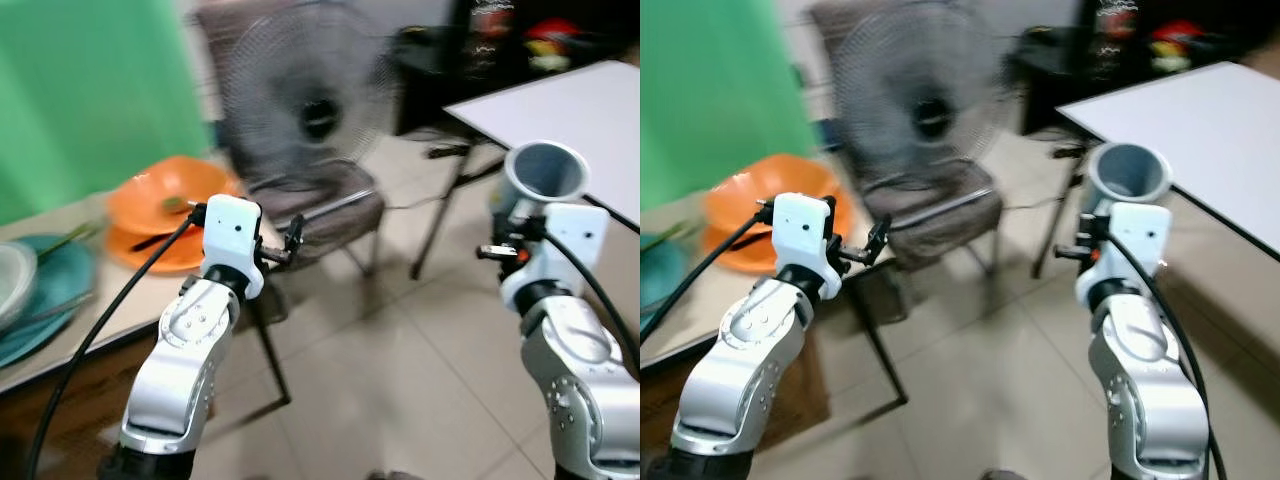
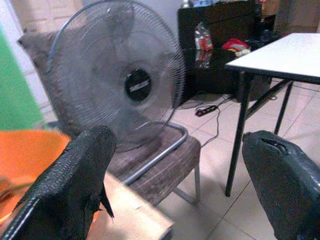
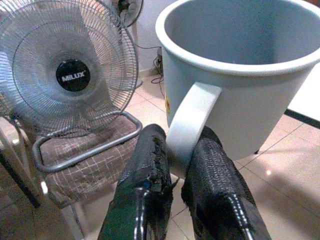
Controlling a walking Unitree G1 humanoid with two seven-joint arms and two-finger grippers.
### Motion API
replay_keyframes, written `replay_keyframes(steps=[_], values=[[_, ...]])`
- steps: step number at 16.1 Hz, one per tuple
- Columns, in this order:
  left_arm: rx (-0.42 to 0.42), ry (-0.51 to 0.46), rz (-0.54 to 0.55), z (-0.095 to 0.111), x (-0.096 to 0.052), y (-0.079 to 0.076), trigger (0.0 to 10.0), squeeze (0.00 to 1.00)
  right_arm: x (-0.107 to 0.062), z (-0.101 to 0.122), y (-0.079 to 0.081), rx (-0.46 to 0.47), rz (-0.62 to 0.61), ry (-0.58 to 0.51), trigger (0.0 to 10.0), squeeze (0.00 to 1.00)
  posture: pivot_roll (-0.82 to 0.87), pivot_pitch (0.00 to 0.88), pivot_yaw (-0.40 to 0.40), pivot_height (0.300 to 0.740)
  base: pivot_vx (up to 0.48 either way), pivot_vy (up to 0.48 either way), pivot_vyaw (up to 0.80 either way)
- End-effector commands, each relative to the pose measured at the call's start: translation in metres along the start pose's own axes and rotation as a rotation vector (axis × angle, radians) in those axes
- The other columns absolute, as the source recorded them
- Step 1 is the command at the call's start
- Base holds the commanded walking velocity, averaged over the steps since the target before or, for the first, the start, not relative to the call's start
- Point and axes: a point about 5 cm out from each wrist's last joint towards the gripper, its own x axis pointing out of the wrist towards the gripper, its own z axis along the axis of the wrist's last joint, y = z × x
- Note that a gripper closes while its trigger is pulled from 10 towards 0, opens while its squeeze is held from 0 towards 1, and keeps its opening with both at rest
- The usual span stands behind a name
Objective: Setting the table
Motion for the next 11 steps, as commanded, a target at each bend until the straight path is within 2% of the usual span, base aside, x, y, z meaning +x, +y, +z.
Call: replay_keyframes(steps=[1,3,4,5,7,11], values=[[-0.003,-0.013,0.019,0.005,0.000,0.003,10.0,0.00,0.001,0.003,0.001,-0.005,-0.022,-0.017,10.0,0.00,0.10,0.000,0.028,0.740,0.000,0.000,-0.65],[0.005,-0.023,0.022,0.005,-0.003,0.007,10.0,0.00,0.003,0.001,0.002,0.004,-0.027,-0.013,10.0,0.00,0.11,0.000,0.024,0.740,0.000,0.000,-0.66],[-0.042,-0.019,0.069,0.002,-0.004,0.014,10.0,0.00,0.004,-0.001,0.004,-0.002,0.000,-0.013,10.0,0.00,0.12,0.000,0.018,0.740,0.000,0.000,-0.70],[-0.041,-0.016,0.077,0.002,-0.005,0.016,10.0,0.00,0.004,-0.002,0.004,-0.002,0.008,-0.013,10.0,0.00,0.12,0.000,0.018,0.740,0.000,0.000,-0.70],[-0.027,-0.018,0.071,0.002,-0.006,0.018,10.0,0.00,0.004,-0.004,0.005,0.030,0.038,0.001,10.0,0.00,0.13,0.000,0.005,0.740,0.120,0.000,0.00],[-0.018,-0.027,0.055,0.005,-0.007,0.019,10.0,0.00,0.006,-0.007,0.009,0.004,0.070,0.001,10.0,0.00,0.13,0.000,0.009,0.740,0.361,0.000,0.00]])
